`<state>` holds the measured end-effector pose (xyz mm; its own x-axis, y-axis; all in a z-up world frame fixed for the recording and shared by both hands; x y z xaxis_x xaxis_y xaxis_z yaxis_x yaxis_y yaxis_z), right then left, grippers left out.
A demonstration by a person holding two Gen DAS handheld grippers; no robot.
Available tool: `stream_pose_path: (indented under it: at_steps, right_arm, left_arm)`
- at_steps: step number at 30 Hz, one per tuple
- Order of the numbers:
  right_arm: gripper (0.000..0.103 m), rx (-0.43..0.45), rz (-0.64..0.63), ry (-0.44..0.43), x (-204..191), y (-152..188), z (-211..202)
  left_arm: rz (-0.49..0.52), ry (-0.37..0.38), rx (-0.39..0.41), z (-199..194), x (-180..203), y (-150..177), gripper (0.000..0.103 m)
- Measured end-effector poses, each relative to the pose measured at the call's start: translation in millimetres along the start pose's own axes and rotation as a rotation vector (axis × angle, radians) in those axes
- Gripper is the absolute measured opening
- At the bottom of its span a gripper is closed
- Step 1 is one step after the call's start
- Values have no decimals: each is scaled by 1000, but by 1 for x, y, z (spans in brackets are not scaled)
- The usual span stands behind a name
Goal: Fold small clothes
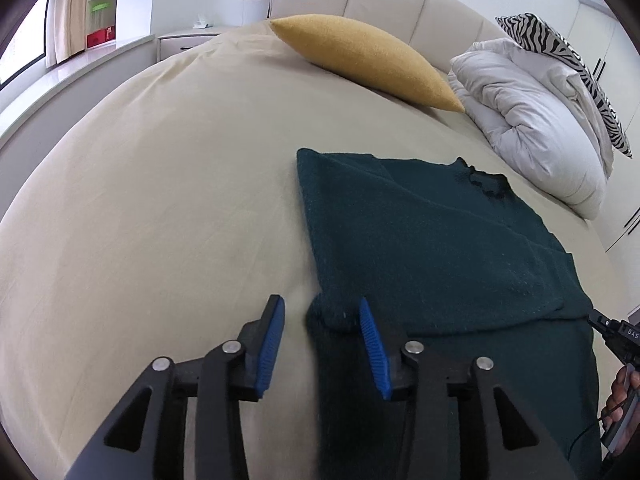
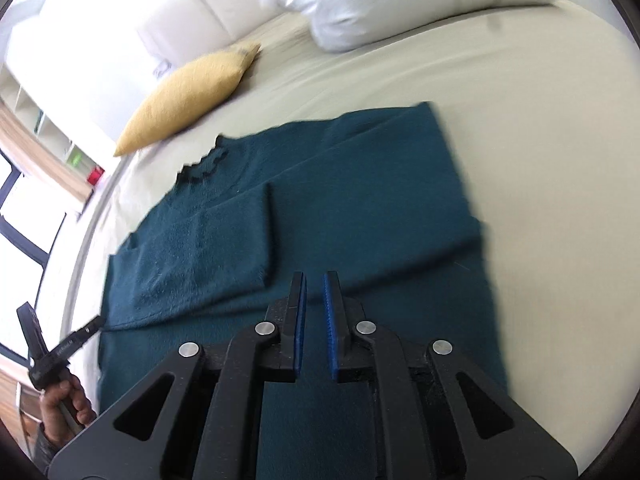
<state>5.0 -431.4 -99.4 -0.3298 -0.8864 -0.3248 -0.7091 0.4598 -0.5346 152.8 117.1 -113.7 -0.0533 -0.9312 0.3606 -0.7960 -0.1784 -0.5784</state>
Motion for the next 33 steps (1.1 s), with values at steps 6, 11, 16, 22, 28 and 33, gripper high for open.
stream_pose_path:
  at_steps: [6, 11, 16, 22, 28, 33]
  right_arm:
    - [52, 79, 167, -11, 82, 44, -83]
    - [53, 63, 242, -57, 117, 86, -121]
    - [53, 13, 218, -85, 119, 122, -138]
    - [53, -22, 185, -98, 105, 143, -146]
    - [53, -50, 148, -84, 102, 154, -155]
    - [53, -80, 157, -83, 113, 165, -166]
  left_arm:
    - [-69, 113, -15, -50, 0, 61, 64]
    - [-104, 163, -61, -77, 2, 116, 65]
    - [-128, 203, -67, -105, -1, 146, 72]
    - [-214, 319, -121, -125, -14, 167, 72]
    - [-231, 350, -199, -135, -23, 194, 61]
    - [-279, 381, -219, -146, -33, 202, 61]
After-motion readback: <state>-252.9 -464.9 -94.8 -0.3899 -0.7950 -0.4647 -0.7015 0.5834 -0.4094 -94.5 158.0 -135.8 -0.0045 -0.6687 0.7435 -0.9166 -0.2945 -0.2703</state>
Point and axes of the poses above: each gripper's, at about its wrist camera, not at the fingertips, and z roughly the way its jaws point, x to its right, y to its underside, the point moved 1 cm from there along z, roughly the way its jaws point, and after that the axes turned 9 degrees about y, right-handed, at the moved point
